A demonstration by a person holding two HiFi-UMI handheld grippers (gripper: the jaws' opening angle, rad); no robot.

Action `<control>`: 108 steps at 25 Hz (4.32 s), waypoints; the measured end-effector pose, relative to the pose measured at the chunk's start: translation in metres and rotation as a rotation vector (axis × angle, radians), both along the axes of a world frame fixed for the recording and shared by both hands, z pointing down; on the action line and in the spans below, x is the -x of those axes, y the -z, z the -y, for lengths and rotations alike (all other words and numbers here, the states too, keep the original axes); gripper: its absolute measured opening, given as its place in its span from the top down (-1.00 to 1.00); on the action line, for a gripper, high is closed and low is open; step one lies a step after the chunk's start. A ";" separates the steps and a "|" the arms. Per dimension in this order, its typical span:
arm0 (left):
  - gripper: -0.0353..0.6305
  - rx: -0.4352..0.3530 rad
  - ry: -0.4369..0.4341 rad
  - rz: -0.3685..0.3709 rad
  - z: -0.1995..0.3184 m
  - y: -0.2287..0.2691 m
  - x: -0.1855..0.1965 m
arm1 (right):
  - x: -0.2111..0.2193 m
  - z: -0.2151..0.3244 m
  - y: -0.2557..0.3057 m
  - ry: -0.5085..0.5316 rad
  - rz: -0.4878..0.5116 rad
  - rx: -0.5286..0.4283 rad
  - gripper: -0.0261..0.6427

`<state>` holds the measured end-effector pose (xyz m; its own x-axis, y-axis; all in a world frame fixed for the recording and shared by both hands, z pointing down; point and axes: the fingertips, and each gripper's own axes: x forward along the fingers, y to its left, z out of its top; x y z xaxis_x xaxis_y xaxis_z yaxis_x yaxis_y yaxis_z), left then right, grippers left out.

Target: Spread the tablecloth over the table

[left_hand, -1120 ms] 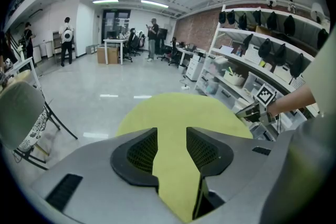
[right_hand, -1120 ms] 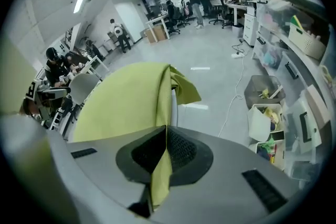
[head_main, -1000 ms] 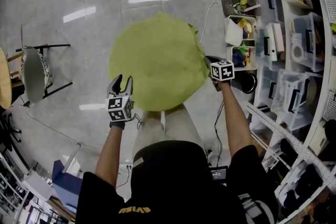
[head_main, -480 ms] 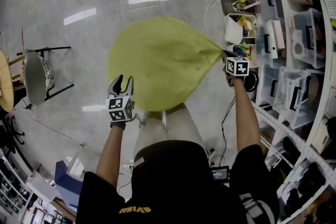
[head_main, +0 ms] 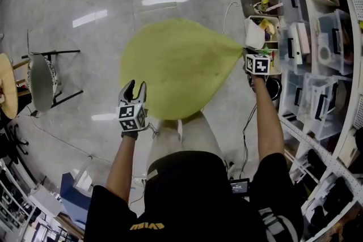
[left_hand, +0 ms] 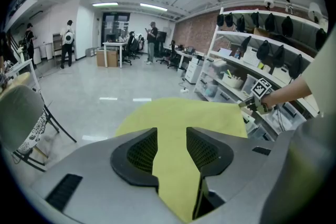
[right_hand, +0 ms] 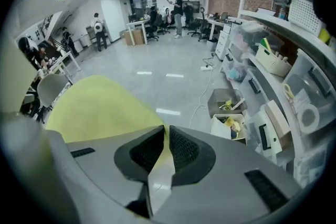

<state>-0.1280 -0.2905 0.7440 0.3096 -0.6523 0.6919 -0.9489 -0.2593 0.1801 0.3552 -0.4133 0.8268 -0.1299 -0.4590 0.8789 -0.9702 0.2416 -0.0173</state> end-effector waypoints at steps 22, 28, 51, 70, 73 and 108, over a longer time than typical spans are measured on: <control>0.61 -0.497 0.026 -0.203 -0.092 0.205 0.025 | 0.210 -0.195 0.266 -0.008 0.334 -0.549 0.92; 0.82 -0.633 0.120 -0.154 -0.148 0.270 0.029 | 0.216 -0.239 0.346 0.087 0.366 -0.721 0.92; 0.84 -0.778 0.161 -0.039 -0.397 0.354 -0.045 | 0.160 -0.471 0.432 0.201 0.381 -0.957 0.92; 0.84 -0.794 0.141 -0.004 -0.539 0.344 0.059 | 0.241 -0.604 0.453 0.170 0.316 -1.038 0.92; 0.84 -0.775 0.132 -0.030 -0.545 0.338 0.043 | 0.221 -0.619 0.447 0.152 0.293 -1.022 0.92; 0.84 -0.810 0.065 -0.013 -0.562 0.351 0.014 | 0.224 -0.645 0.457 0.212 0.284 -1.041 0.92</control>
